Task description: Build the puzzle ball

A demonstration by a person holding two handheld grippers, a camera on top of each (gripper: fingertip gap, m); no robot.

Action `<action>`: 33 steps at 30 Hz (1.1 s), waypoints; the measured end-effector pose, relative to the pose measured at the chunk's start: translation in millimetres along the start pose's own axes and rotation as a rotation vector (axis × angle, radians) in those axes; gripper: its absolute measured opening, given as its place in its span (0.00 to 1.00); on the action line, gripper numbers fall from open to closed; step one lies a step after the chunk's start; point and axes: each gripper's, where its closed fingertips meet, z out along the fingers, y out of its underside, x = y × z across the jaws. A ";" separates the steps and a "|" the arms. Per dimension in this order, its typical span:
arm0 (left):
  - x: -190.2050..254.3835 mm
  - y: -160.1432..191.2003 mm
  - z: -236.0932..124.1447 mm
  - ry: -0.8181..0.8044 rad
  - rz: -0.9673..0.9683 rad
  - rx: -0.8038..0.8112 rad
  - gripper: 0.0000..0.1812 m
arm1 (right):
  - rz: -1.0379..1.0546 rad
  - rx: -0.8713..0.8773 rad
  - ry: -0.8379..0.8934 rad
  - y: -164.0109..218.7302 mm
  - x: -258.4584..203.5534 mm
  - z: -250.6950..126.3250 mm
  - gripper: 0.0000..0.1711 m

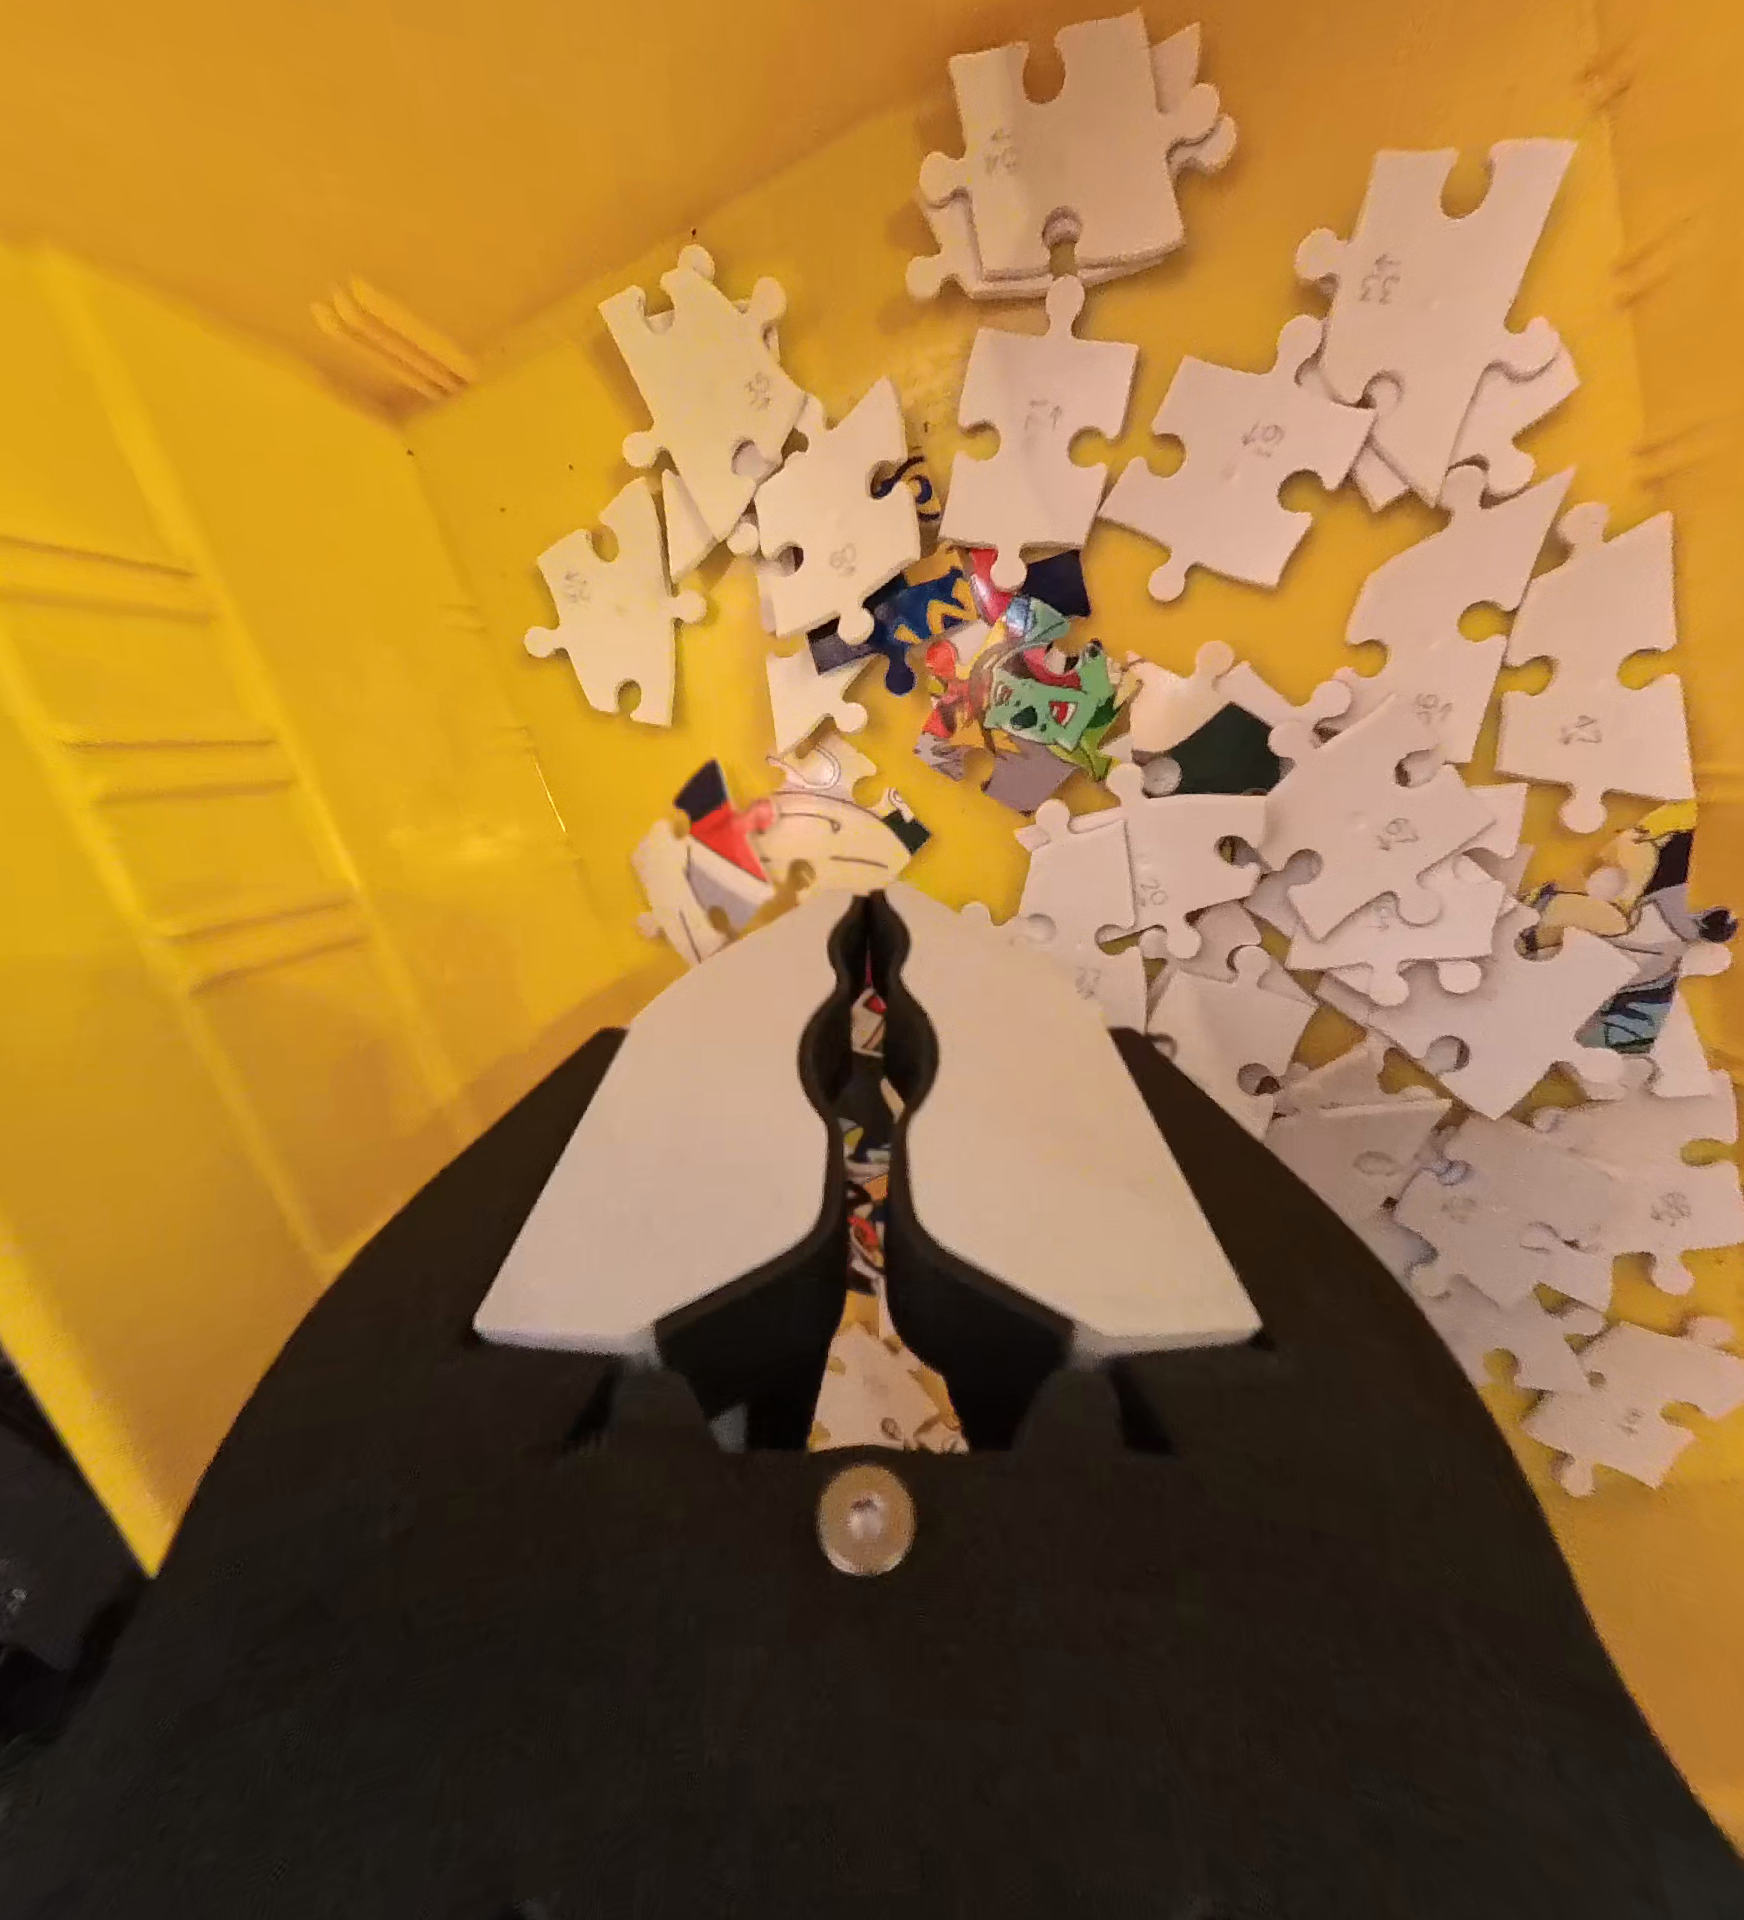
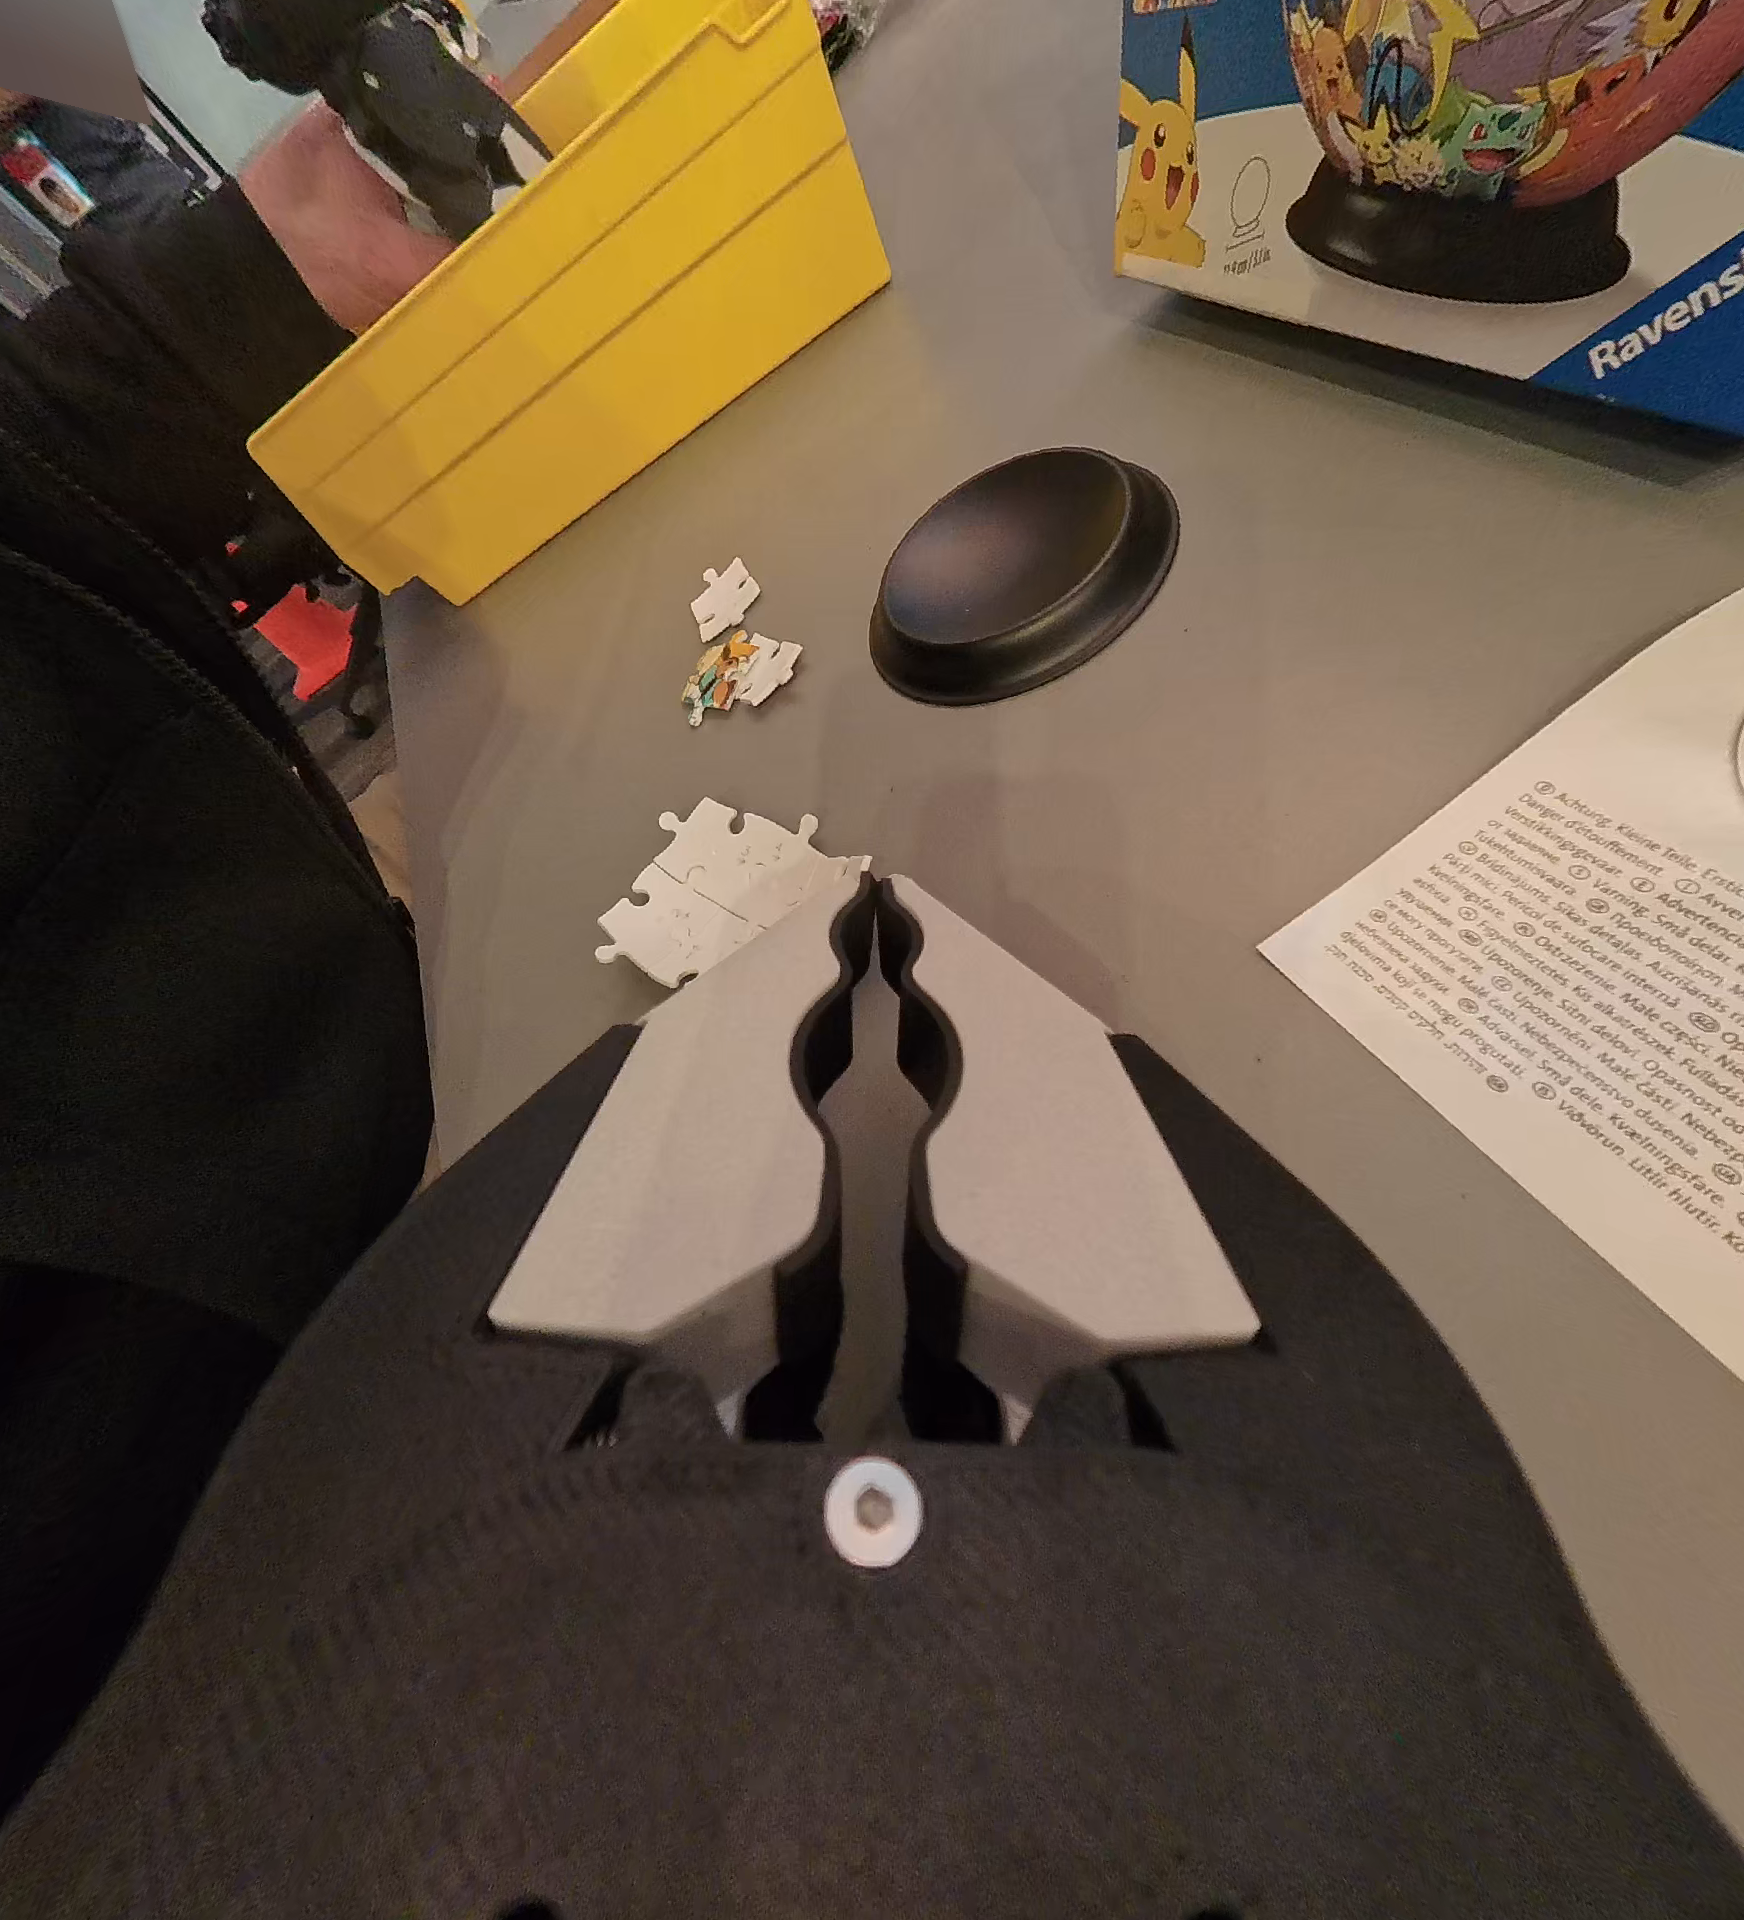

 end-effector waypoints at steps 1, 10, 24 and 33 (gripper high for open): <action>-3.1 2.6 0.0 -0.021 0.003 -0.009 0.00 | 0.000 0.001 0.000 -0.2 0.0 -0.1 0.00; -17.8 -1.5 3.7 -0.079 -0.021 -0.025 0.26 | -0.003 0.001 0.001 -0.2 -0.3 -0.2 0.00; 0.8 -3.7 8.3 0.076 -0.035 -0.037 0.01 | -0.002 0.017 -0.009 -2.0 -1.4 -2.0 0.00; -9.3 -18.3 14.1 0.078 -0.094 0.003 0.25 | -0.001 0.020 -0.009 -2.4 -1.4 -2.2 0.00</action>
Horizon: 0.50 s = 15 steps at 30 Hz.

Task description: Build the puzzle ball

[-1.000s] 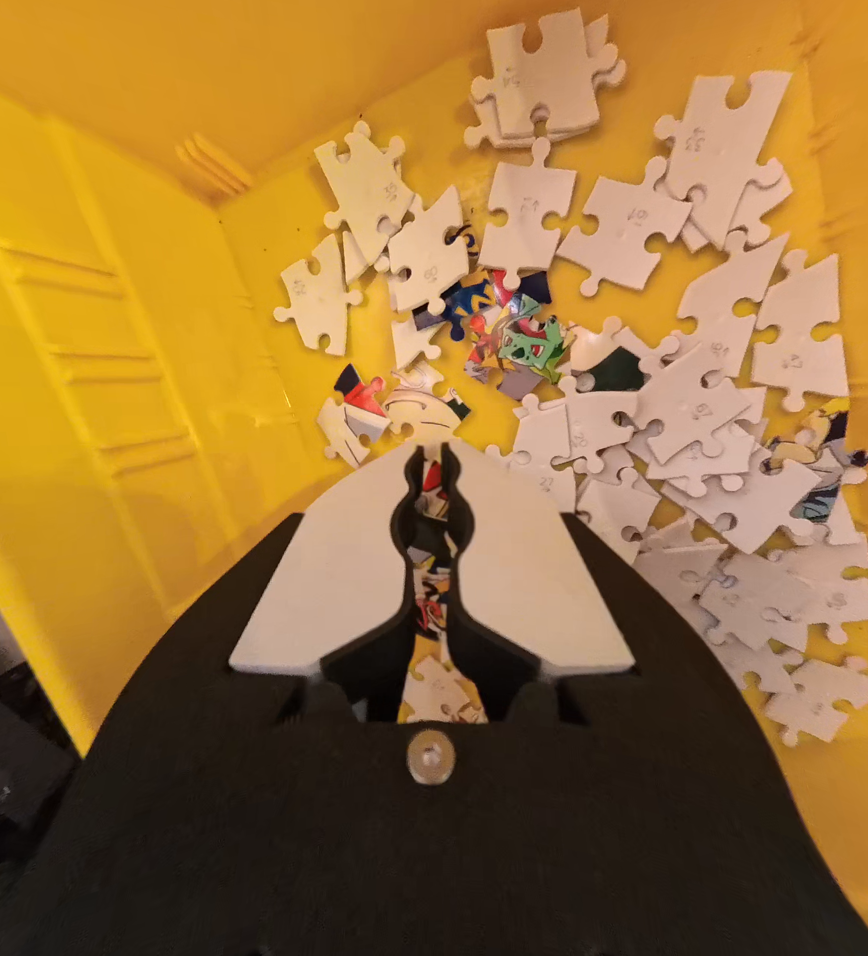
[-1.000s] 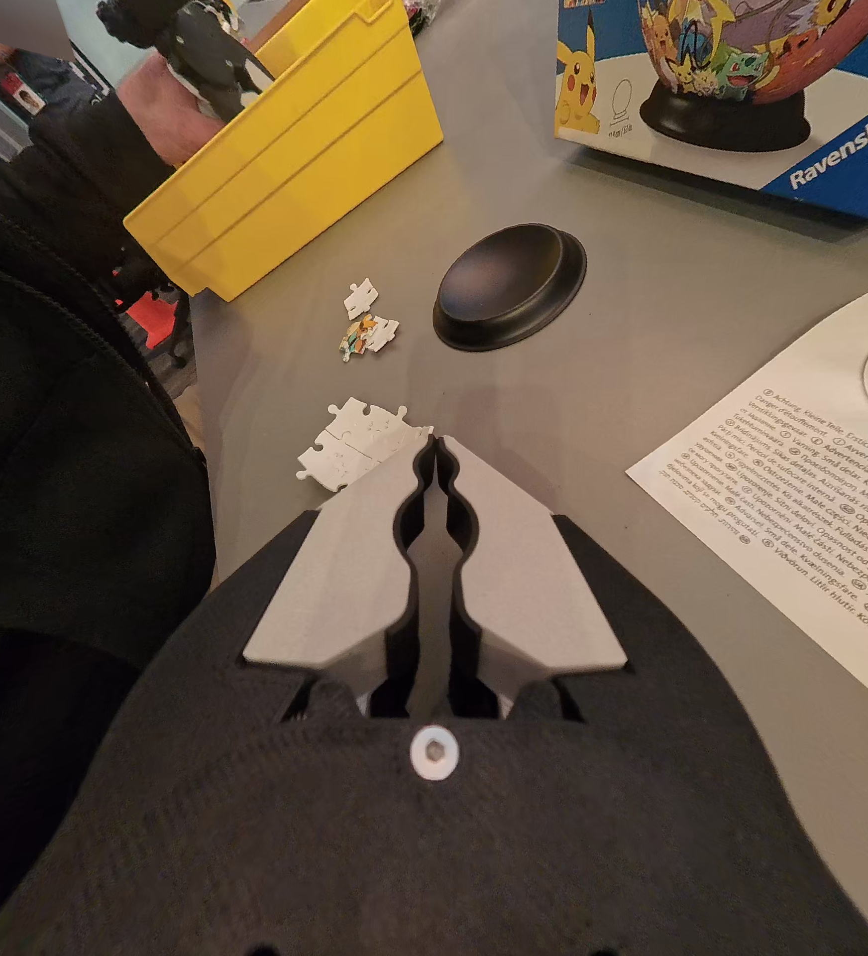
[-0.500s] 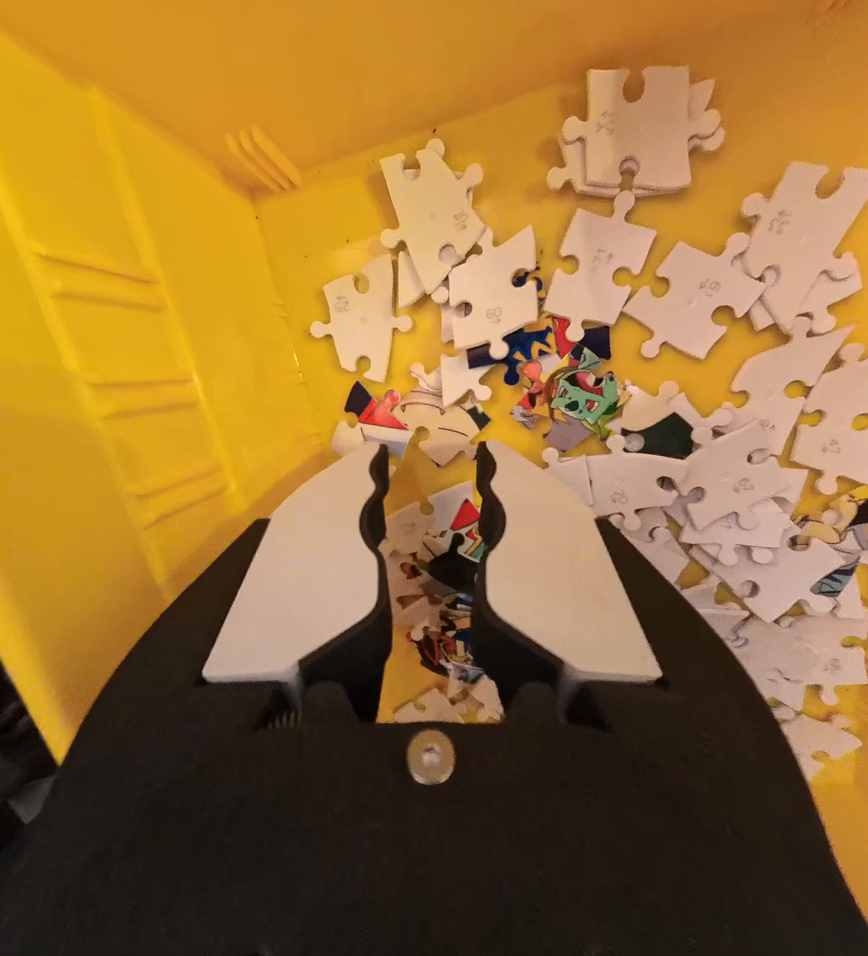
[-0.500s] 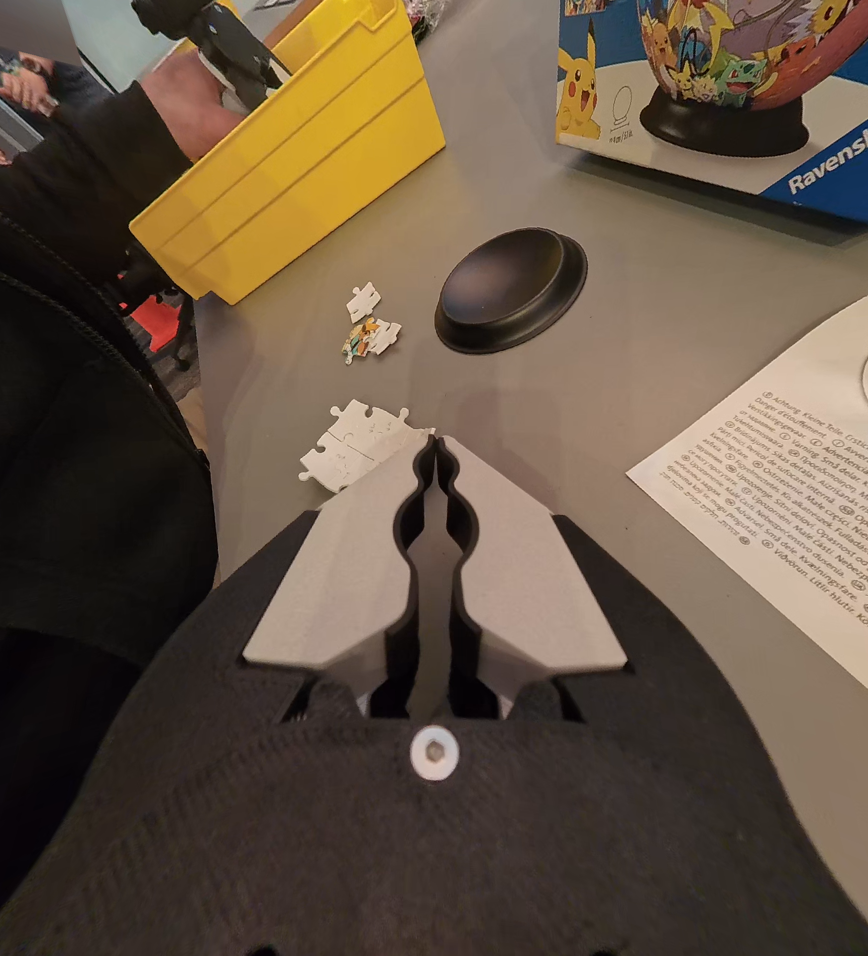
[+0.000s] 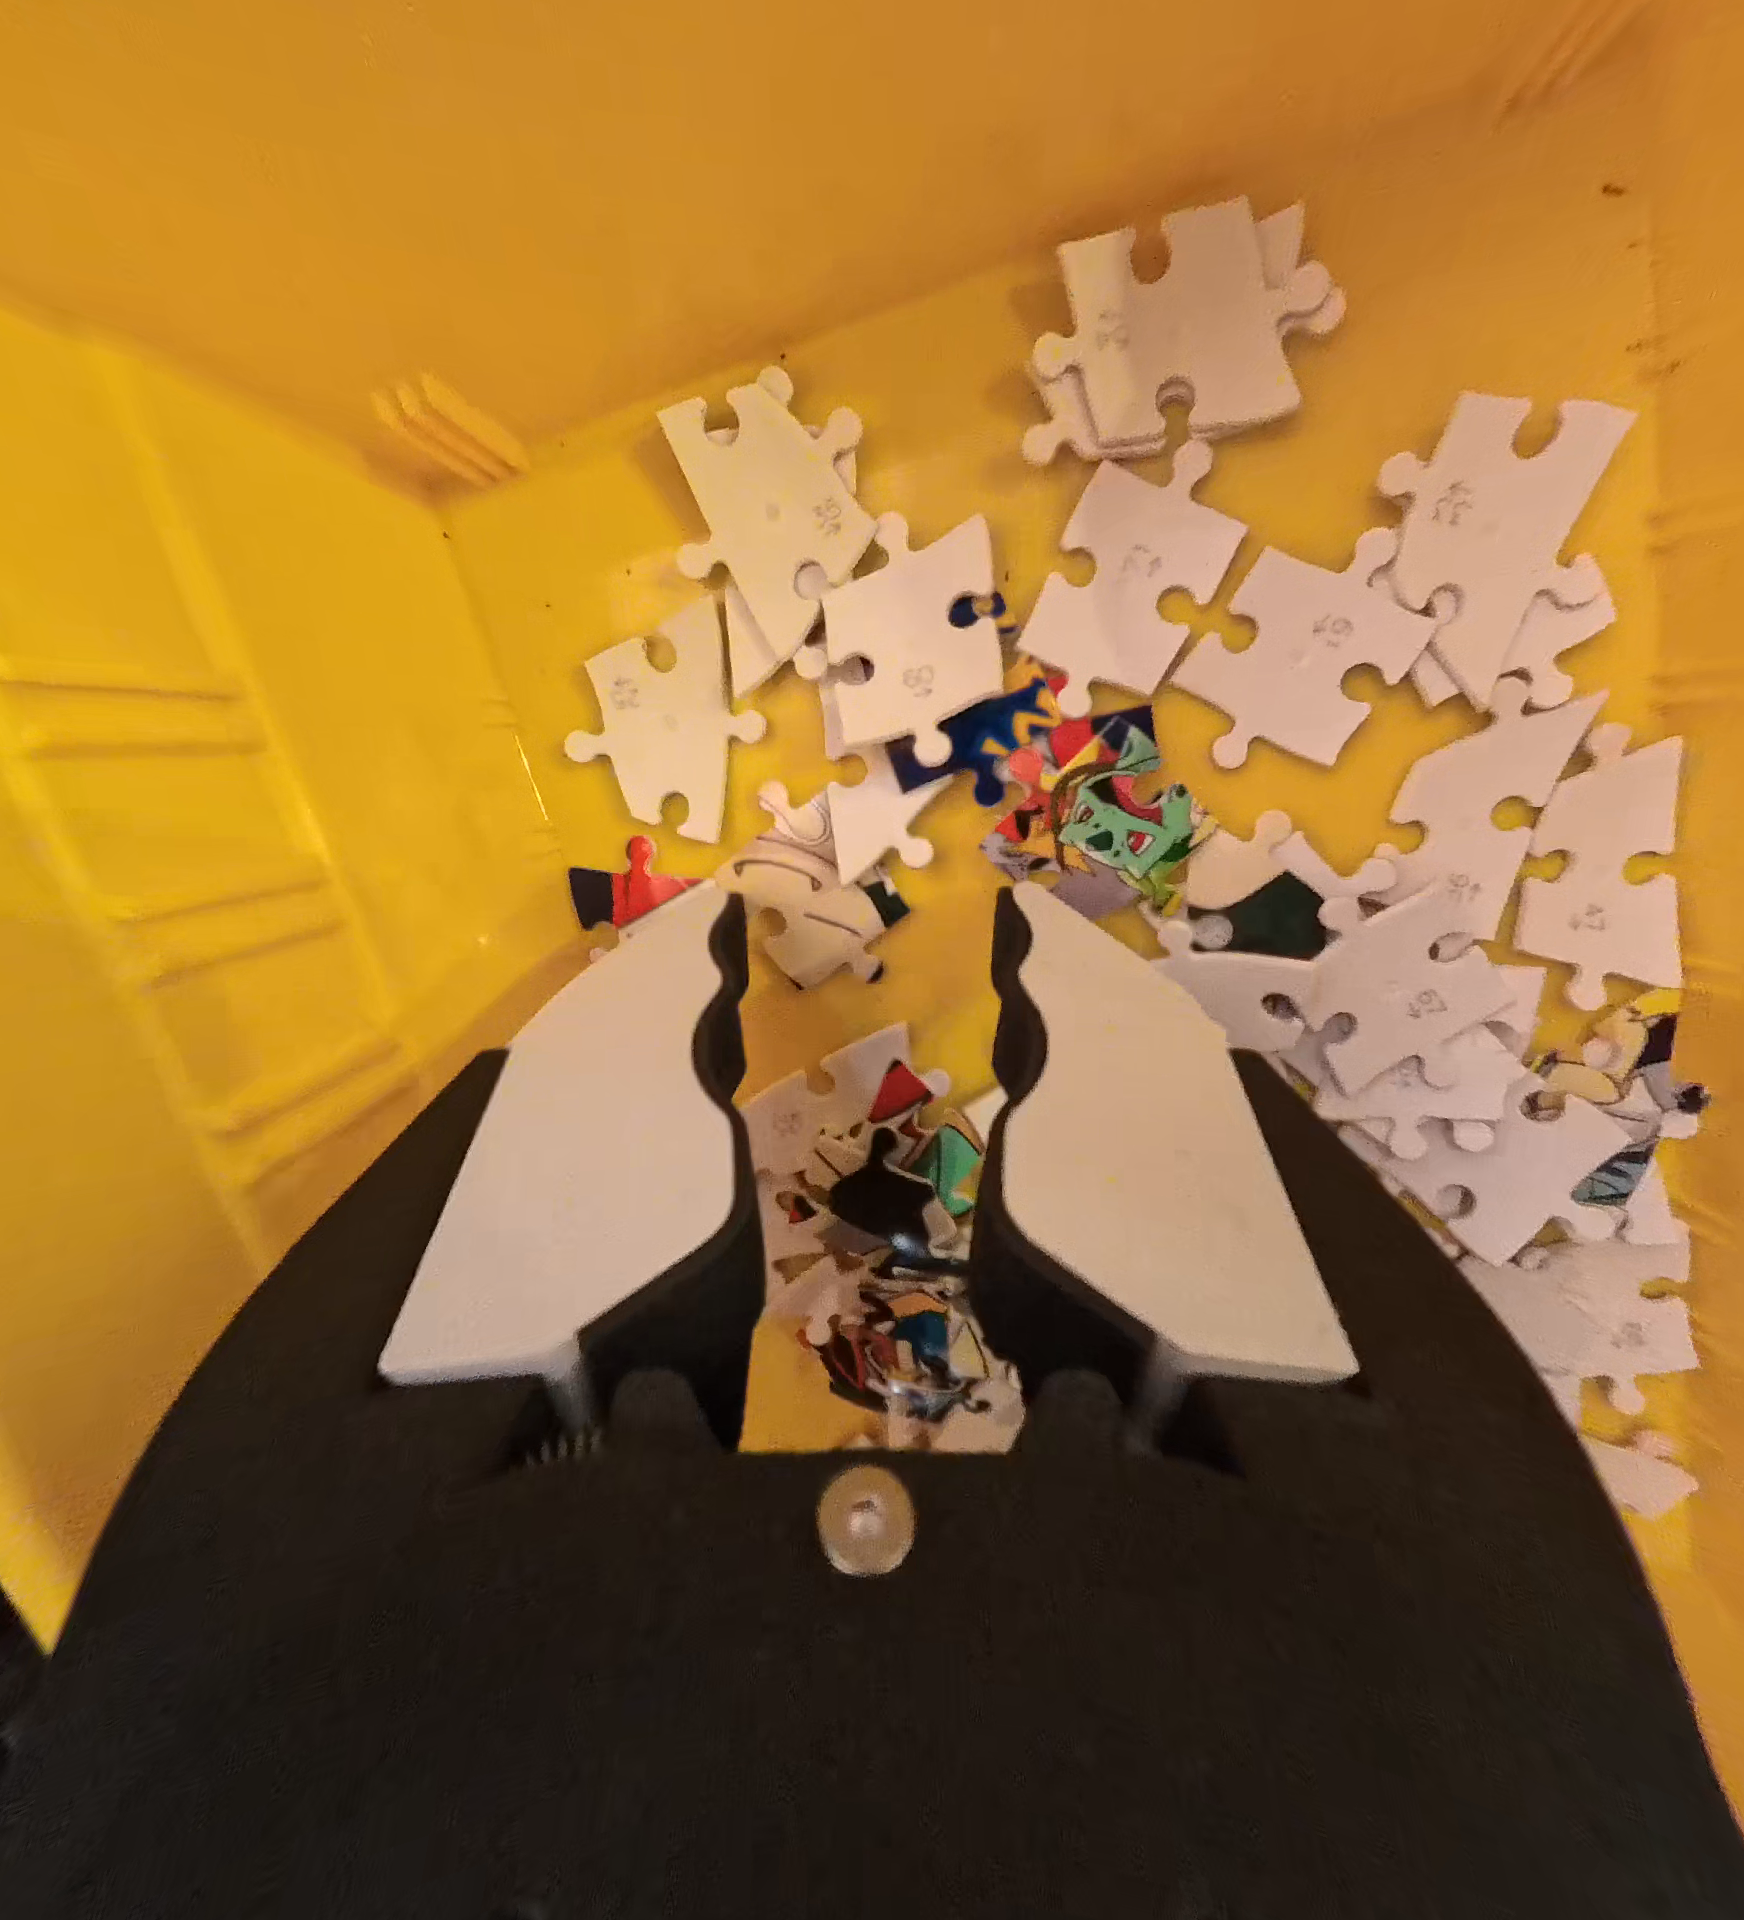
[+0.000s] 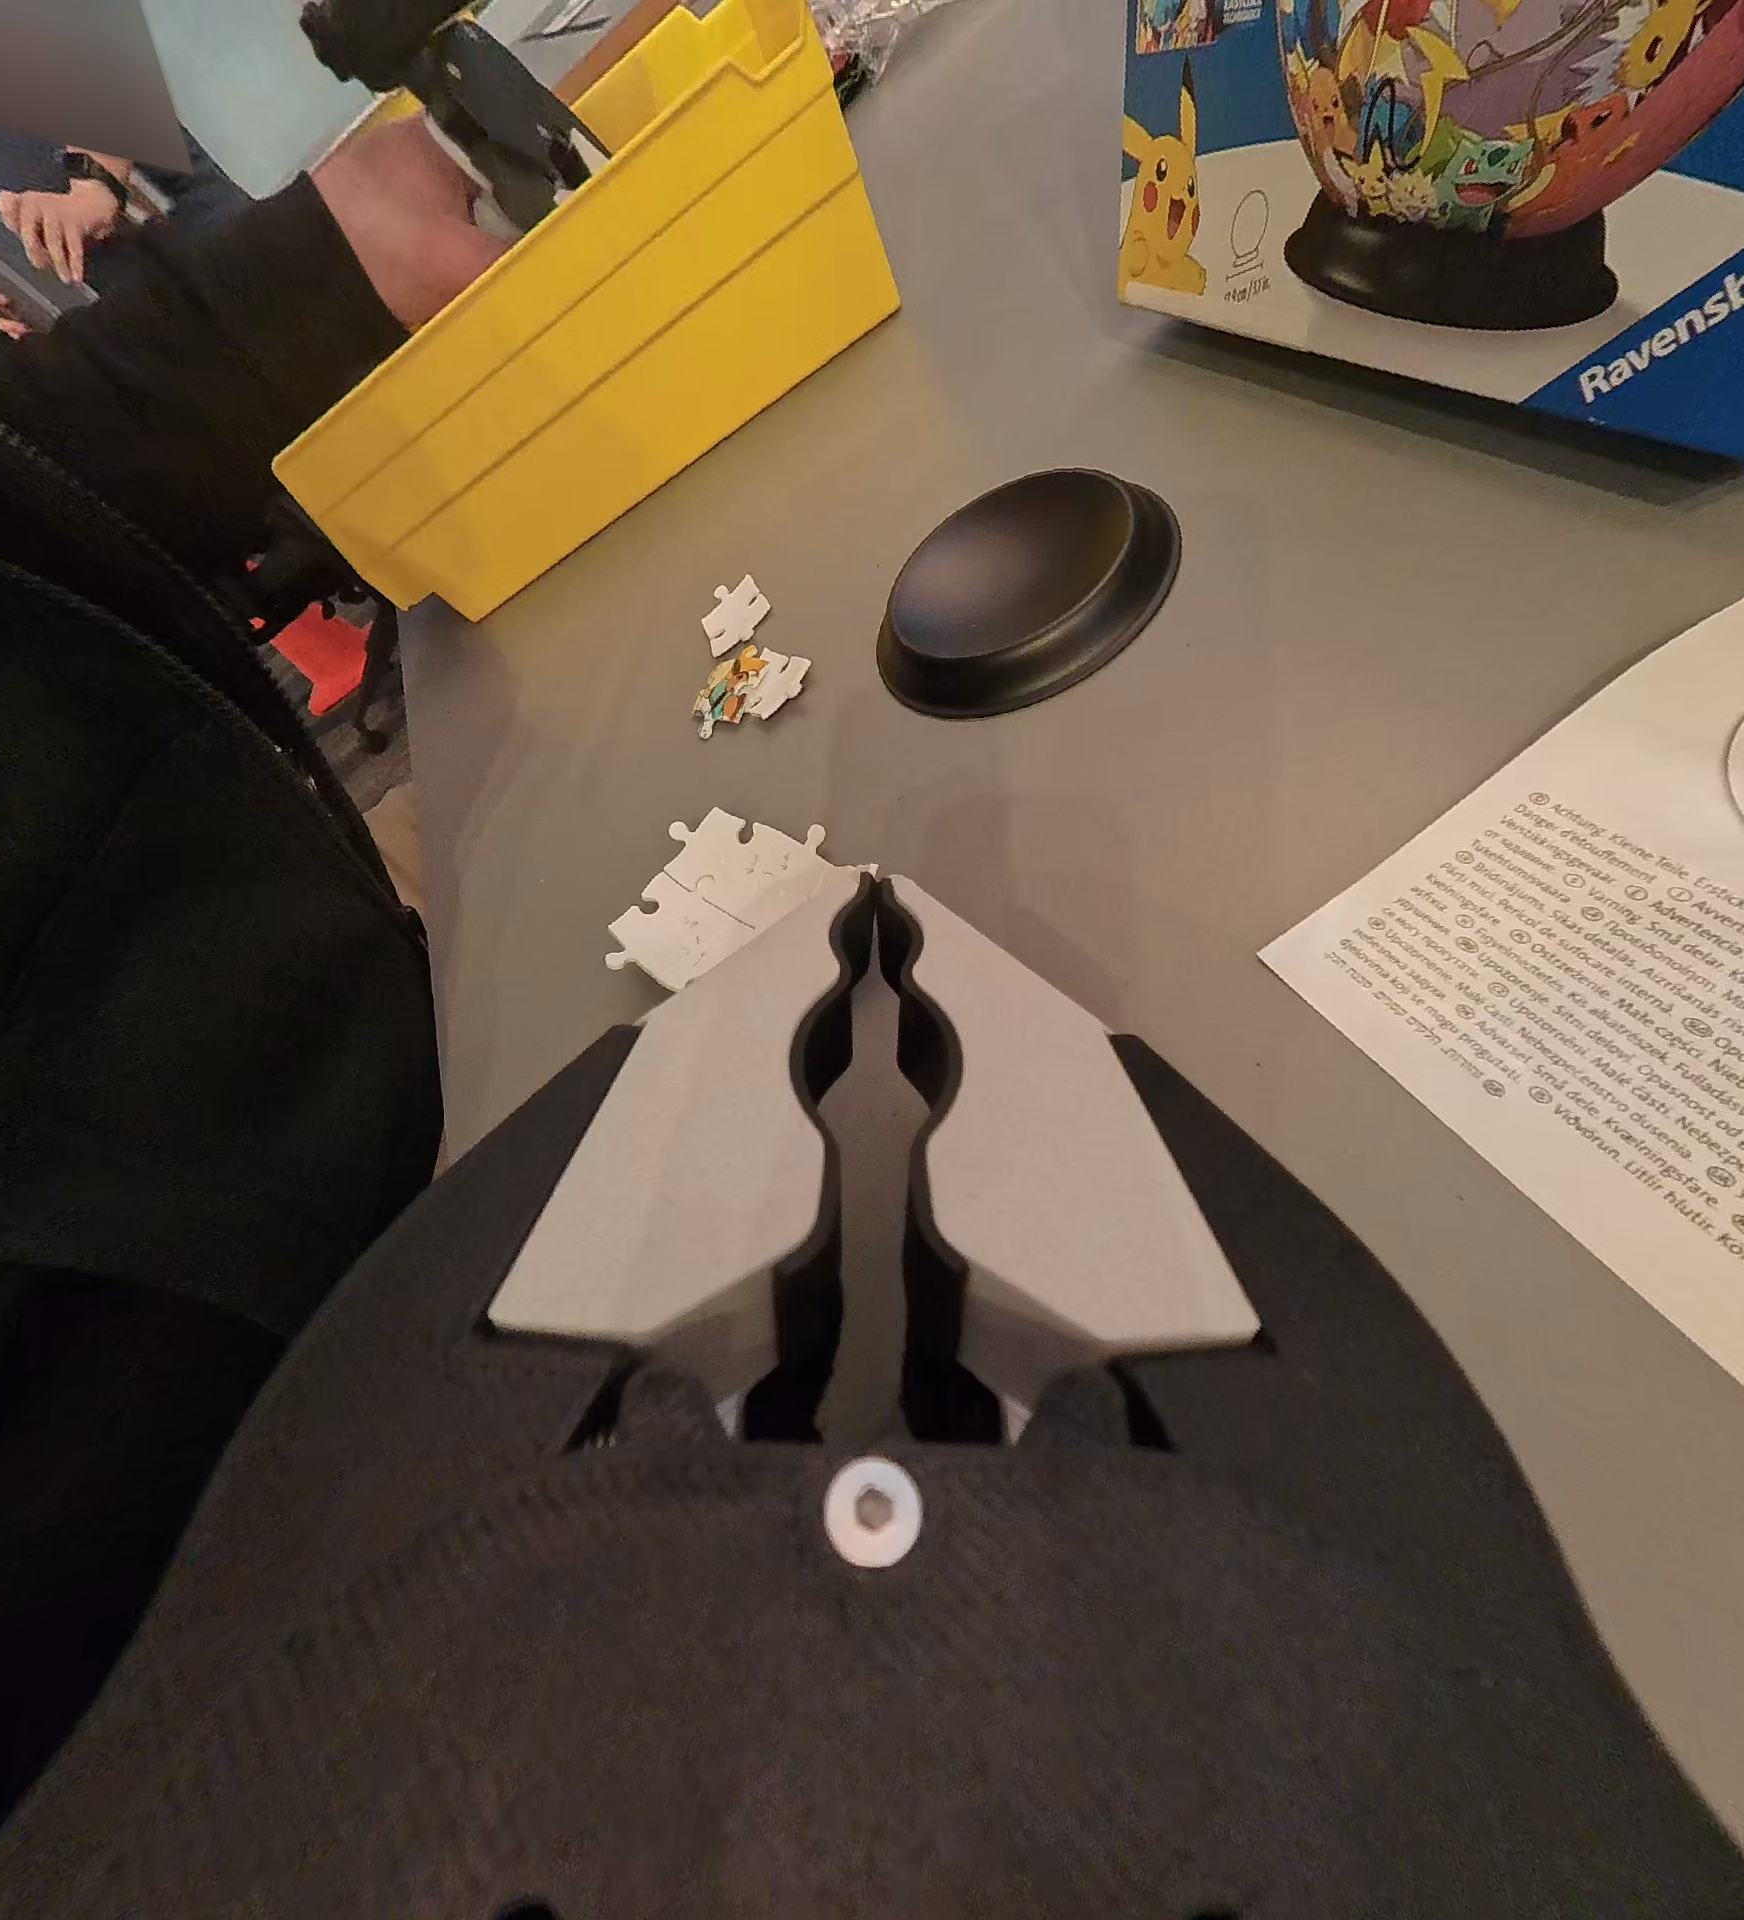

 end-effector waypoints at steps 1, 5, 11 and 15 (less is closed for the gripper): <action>1.0 -0.1 0.7 0.022 -0.016 0.004 0.24 | 0.001 0.000 0.000 0.0 0.0 -0.1 0.00; -2.7 0.1 1.1 0.009 -0.045 -0.007 0.18 | 0.003 0.002 -0.003 -0.3 -0.2 -0.3 0.00; -2.8 0.8 -0.6 -0.024 -0.044 -0.002 0.12 | 0.002 0.009 -0.005 -1.1 -0.3 -1.0 0.00; -1.6 -1.7 -5.7 0.008 -0.084 0.042 0.08 | 0.004 0.011 -0.008 -1.4 -0.7 -1.3 0.00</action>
